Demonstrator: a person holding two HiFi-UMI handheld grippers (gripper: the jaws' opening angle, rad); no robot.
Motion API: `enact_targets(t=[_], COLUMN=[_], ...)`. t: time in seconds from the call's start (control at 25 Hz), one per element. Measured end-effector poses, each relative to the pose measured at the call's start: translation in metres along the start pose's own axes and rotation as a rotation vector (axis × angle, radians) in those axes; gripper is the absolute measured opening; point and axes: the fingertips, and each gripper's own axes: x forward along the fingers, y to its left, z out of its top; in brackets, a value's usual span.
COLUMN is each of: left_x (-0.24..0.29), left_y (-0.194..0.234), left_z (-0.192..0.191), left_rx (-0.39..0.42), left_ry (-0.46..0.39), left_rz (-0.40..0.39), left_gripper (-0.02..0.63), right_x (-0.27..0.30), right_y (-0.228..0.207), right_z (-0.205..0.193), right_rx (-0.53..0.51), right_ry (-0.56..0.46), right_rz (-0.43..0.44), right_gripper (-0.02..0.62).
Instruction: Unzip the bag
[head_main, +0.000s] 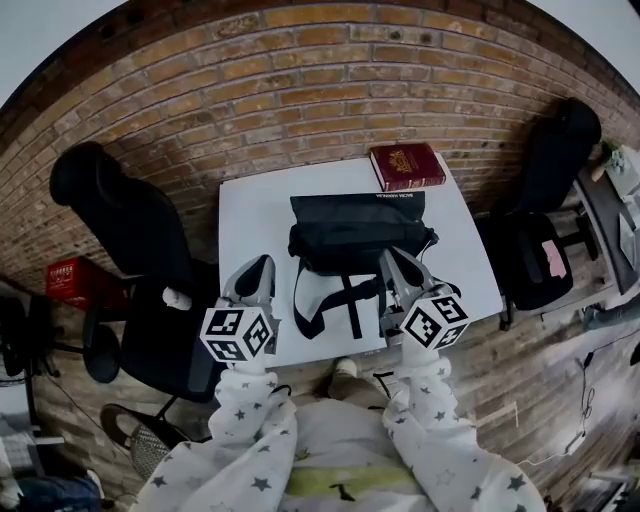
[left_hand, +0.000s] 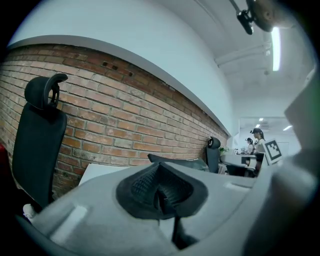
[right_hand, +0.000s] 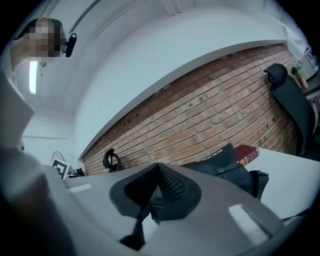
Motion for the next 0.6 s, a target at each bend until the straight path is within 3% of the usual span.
enact_targets(t=[0.36, 0.6], left_x=[0.03, 0.046], left_y=[0.004, 0.014], left_z=[-0.007, -0.012], left_rx=[-0.001, 0.011], left_ry=[0.012, 0.061], left_rz=[0.012, -0.006], left_gripper=[0.0, 0.018], right_x=[0.04, 0.064], right_y=[0.012, 0.027], right_z=[-0.032, -0.069], right_rx=[-0.012, -0.028], right_ry=[0.139, 0.232], right_rz=[0.201, 0.257], right_gripper=[0.008, 0.008])
